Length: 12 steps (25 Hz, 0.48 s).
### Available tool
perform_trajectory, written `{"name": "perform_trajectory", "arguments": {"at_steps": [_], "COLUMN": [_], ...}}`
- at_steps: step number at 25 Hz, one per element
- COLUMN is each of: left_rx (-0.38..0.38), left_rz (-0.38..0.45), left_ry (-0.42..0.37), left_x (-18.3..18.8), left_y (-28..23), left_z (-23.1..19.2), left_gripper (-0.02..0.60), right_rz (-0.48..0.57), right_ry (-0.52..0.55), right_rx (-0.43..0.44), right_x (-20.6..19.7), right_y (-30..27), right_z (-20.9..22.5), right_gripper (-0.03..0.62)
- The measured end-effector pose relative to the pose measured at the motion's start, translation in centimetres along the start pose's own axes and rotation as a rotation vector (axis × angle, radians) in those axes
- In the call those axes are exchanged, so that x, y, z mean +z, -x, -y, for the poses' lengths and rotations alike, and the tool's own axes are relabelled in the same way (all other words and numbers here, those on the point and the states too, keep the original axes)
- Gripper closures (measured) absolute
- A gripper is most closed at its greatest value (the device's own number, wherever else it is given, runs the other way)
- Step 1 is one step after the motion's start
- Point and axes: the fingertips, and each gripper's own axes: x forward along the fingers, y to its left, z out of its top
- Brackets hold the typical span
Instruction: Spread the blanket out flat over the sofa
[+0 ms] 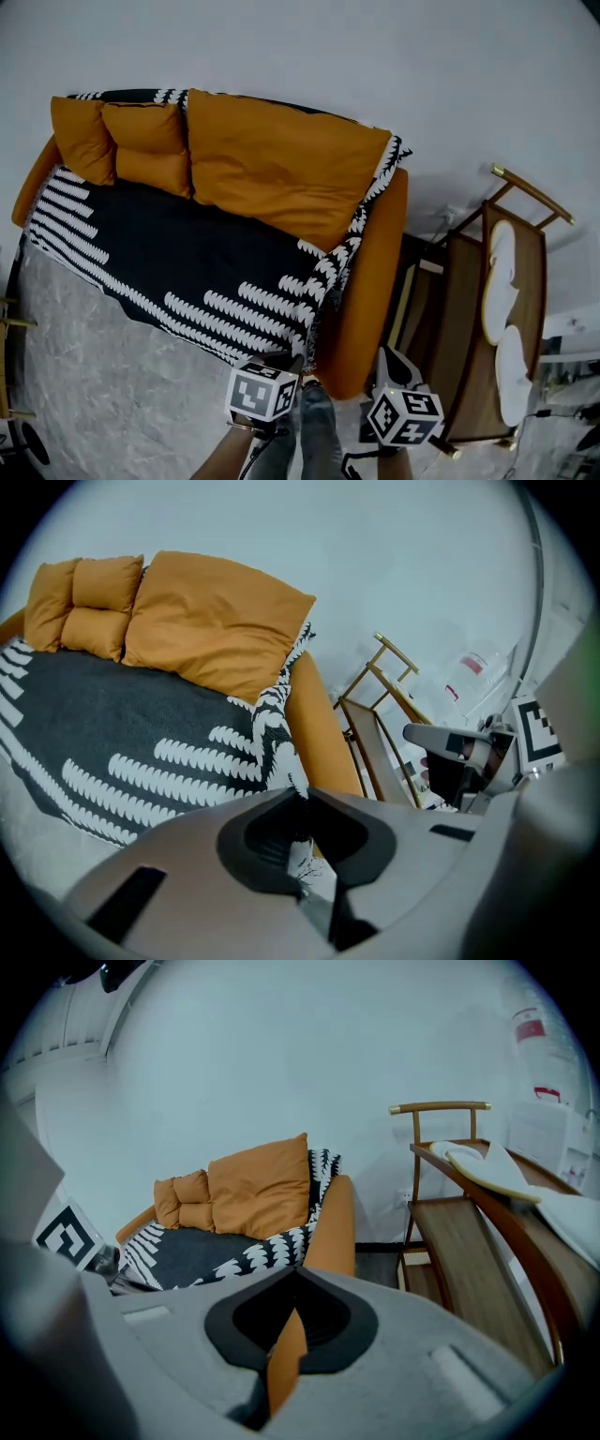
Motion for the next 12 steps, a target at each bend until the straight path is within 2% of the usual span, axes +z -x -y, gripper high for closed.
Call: {"name": "perform_trajectory", "arguments": {"at_steps": [12], "left_rx": [-0.028], "left_rz": [-0.003], "left_ry": [0.072], "left_x": [-3.2], "left_y": [-1.5], "left_z": [2.6], "left_gripper": [0.555], "right_rz": [-0.017], "right_ry": [-0.002], "right_rx": [0.003], "right_x": [-0.7], "right_y": [0.5], "right_z": [-0.1], "right_gripper": [0.589]}}
